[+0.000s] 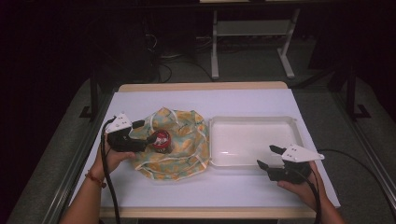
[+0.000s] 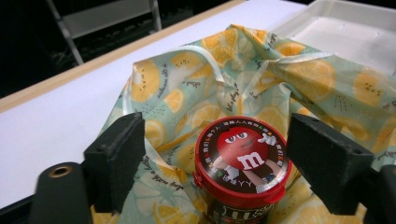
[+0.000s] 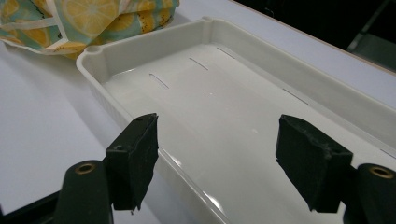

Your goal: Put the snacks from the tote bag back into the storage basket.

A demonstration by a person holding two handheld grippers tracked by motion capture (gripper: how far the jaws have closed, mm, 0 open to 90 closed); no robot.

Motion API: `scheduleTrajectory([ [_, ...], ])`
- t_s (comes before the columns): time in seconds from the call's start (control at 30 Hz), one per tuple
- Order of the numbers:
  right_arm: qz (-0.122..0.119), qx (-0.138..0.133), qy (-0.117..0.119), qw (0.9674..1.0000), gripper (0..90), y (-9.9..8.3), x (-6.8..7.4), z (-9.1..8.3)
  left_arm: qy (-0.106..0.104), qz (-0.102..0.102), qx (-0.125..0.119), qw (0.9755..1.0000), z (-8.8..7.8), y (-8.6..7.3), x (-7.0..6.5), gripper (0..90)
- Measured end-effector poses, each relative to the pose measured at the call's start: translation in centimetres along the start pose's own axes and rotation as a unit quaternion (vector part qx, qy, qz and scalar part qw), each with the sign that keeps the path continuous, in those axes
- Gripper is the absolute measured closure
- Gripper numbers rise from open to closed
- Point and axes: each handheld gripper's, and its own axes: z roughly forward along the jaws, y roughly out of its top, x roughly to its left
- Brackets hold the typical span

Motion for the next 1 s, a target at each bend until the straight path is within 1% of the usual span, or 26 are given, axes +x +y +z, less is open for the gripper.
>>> scheduleTrajectory([
  [0.03,0.000,-0.001,0.000,1.0000,29.1,0.0,0.0,0.0,0.000,0.000,0.000,1.0000,0.0,0.0,0.0,19.2],
  [0.07,-0.001,-0.001,0.000,1.0000,29.0,0.0,0.0,0.0,-0.006,0.000,0.005,1.0000,0.2,0.1,0.0,18.9],
  [0.1,-0.002,0.000,0.000,1.0000,29.1,0.0,0.0,0.0,-0.013,0.005,0.014,0.9998,0.6,0.2,-0.2,18.4],
  [0.17,-0.002,0.001,-0.001,1.0000,29.1,0.0,-0.1,0.1,-0.015,0.005,0.018,0.9997,0.8,0.2,-0.2,18.4],
  [0.2,-0.003,0.002,-0.001,1.0000,29.1,0.0,-0.1,0.0,-0.020,0.006,0.022,0.9996,1.0,0.2,-0.4,18.4],
  [0.3,-0.003,0.002,-0.001,1.0000,29.1,0.0,0.0,0.0,-0.011,0.006,0.030,0.9995,1.3,0.0,-0.6,18.4],
  [0.33,-0.003,0.001,-0.002,1.0000,29.1,0.0,-0.1,-0.1,-0.013,0.001,0.031,0.9994,1.4,-0.1,-0.6,18.3],
  [0.37,-0.002,0.002,-0.002,1.0000,29.1,0.0,-0.1,-0.1,-0.015,0.002,0.031,0.9994,1.5,-0.2,-0.6,18.3],
  [0.4,-0.002,0.002,-0.002,1.0000,29.1,-0.1,-0.1,0.0,-0.022,-0.004,0.034,0.9992,1.6,-0.2,-0.7,17.8],
  [0.53,-0.004,0.003,-0.003,1.0000,29.1,0.0,-0.1,0.0,-0.020,-0.005,0.036,0.9991,1.8,-0.2,-0.9,17.6],
  [0.63,-0.005,0.005,-0.003,1.0000,29.1,0.0,0.0,0.1,-0.021,0.001,0.052,0.9984,2.4,-0.3,-1.2,17.6],
  [0.7,-0.007,0.006,-0.003,1.0000,29.0,-0.1,-0.1,0.1,-0.020,0.002,0.055,0.9983,2.5,-0.3,-1.3,17.3],
  [0.77,-0.007,0.006,-0.003,1.0000,29.0,-0.1,-0.1,0.1,-0.020,0.008,0.066,0.9976,2.8,-0.3,-1.4,17.2],
  [0.8,-0.007,0.005,-0.002,1.0000,29.0,-0.1,-0.1,0.1,-0.016,0.015,0.082,0.9964,3.0,-0.2,-1.4,17.2],
  [0.87,-0.006,0.005,-0.003,1.0000,29.0,-0.1,-0.1,0.1,-0.019,0.015,0.091,0.9956,3.2,-0.2,-1.4,17.2],
  [0.9,-0.005,0.005,-0.002,1.0000,29.0,-0.1,-0.1,0.0,-0.017,0.018,0.096,0.9951,3.3,-0.2,-1.3,17.2],
  [0.93,-0.005,0.005,-0.002,1.0000,29.0,-0.1,-0.1,0.0,-0.017,0.018,0.096,0.9951,3.3,-0.2,-1.3,16.5],
  [0.97,-0.006,0.005,-0.003,1.0000,29.0,-0.1,-0.1,0.0,-0.022,0.019,0.116,0.9929,3.7,-0.1,-1.3,15.0],
  [1.0,-0.006,0.006,-0.002,1.0000,28.9,-0.1,-0.1,0.0,-0.022,0.019,0.116,0.9929,3.7,-0.1,-1.3,14.9],
])
